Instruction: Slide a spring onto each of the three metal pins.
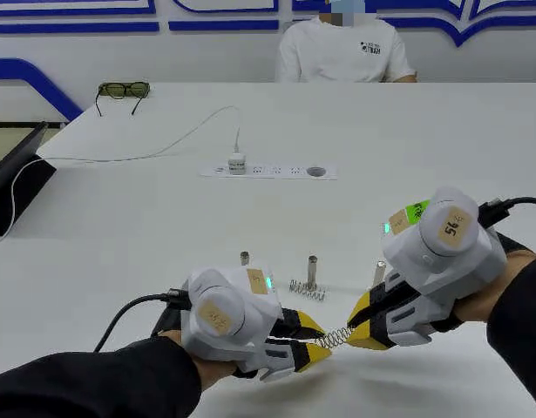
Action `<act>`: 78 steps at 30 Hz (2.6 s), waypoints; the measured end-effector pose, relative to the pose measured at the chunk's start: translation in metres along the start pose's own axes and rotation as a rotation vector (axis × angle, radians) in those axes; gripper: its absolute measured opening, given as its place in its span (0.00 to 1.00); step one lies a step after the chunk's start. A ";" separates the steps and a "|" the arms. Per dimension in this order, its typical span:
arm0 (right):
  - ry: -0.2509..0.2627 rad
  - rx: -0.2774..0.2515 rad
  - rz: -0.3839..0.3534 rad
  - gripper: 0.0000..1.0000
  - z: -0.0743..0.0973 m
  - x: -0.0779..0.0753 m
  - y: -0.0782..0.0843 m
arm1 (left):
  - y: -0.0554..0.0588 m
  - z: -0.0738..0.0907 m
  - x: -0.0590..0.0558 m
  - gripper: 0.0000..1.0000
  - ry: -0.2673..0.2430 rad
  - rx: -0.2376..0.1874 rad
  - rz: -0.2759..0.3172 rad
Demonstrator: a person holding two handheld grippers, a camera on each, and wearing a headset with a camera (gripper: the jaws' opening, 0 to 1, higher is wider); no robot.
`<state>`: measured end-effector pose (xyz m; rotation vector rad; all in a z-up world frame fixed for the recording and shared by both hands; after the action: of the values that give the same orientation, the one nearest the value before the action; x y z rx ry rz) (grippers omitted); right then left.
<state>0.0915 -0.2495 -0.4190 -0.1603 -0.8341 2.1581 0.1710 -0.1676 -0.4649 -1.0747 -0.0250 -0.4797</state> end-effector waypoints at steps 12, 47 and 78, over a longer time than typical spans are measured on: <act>0.011 -0.013 0.050 0.11 -0.001 0.005 -0.021 | -0.006 -0.002 -0.003 0.10 0.003 -0.011 0.011; 0.045 0.039 0.017 0.12 0.010 -0.008 -0.011 | -0.001 0.009 0.013 0.33 -0.064 -0.020 0.088; 0.161 0.041 -0.058 0.11 0.063 -0.038 -0.004 | 0.033 0.060 0.044 0.62 -0.267 -0.060 0.330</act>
<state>0.0962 -0.3069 -0.3734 -0.2822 -0.6932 2.0759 0.2358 -0.1204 -0.4529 -1.1698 -0.0678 -0.0380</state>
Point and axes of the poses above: the centre of the closed fingertips' face, and the gripper's own axes: z roughly backward along the fingers, x roughly to its left, y roughly out of its underside, the point moved 8 cm from there along z, roughly backward along the fingers, and after that the axes turned 14 degrees about -y, right-handed, at the moved point
